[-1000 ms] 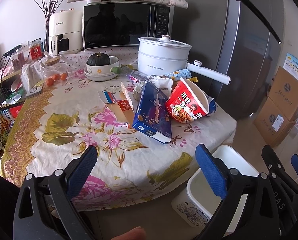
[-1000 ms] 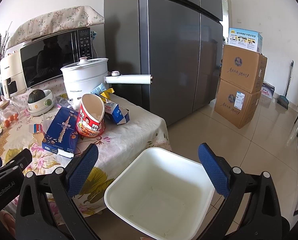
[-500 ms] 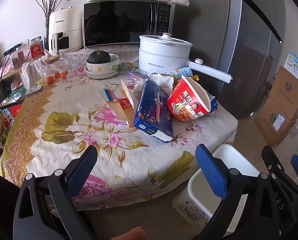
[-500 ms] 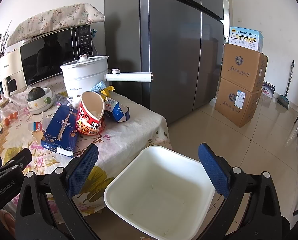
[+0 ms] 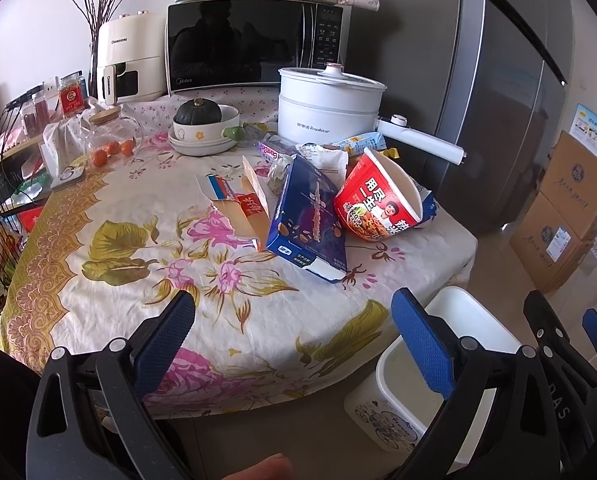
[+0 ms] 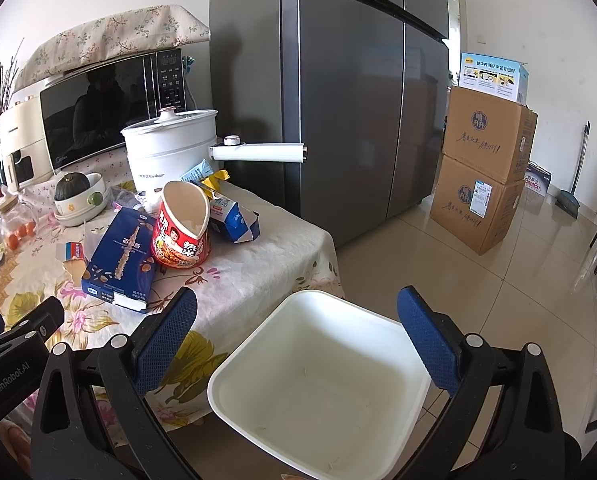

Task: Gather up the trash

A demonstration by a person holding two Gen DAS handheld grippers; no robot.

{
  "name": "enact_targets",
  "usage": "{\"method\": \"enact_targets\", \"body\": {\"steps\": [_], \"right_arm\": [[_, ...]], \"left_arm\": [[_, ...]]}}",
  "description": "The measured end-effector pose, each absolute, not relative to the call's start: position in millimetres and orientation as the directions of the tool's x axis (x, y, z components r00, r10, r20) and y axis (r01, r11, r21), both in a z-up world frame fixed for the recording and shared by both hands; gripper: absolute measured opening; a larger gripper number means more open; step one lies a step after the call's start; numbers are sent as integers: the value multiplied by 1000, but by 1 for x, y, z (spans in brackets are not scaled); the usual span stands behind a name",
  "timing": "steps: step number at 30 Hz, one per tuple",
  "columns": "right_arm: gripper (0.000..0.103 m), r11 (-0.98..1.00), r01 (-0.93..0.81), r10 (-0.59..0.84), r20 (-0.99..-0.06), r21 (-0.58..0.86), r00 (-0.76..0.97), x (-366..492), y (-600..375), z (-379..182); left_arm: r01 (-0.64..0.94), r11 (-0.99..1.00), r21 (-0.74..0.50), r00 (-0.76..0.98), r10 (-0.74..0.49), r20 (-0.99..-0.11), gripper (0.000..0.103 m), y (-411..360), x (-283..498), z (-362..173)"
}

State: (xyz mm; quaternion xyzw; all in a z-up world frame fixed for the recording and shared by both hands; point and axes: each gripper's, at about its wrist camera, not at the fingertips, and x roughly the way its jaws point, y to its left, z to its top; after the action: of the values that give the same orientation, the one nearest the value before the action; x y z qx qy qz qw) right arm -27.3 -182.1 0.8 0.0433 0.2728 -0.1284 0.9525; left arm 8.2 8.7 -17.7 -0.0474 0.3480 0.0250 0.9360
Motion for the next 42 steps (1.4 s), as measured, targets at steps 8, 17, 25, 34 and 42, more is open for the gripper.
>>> {"method": "enact_targets", "body": {"steps": [8, 17, 25, 34, 42], "right_arm": [[96, 963, 270, -221, -533, 14, 817, -26, -182, 0], [96, 969, 220, -111, -591, 114, 799, -8, -187, 7], [96, 978, 120, 18, -641, 171, 767, 40, -176, 24], [96, 966, 34, 152, -667, 257, 729, 108, -166, 42], [96, 931, 53, 220, -672, 360, 707, 132, -195, 22]], "left_arm": [[-83, 994, -71, 752, 16, -659, 96, 9, 9, -19], [-133, 980, -146, 700, -11, -714, 96, 35, 40, -21], [-233, 920, -315, 598, -120, -792, 96, 96, 94, -35], [-162, 786, -596, 566, -421, -709, 96, 155, 181, -41], [-311, 728, -611, 484, -432, -761, 96, 166, 213, -78]]}}
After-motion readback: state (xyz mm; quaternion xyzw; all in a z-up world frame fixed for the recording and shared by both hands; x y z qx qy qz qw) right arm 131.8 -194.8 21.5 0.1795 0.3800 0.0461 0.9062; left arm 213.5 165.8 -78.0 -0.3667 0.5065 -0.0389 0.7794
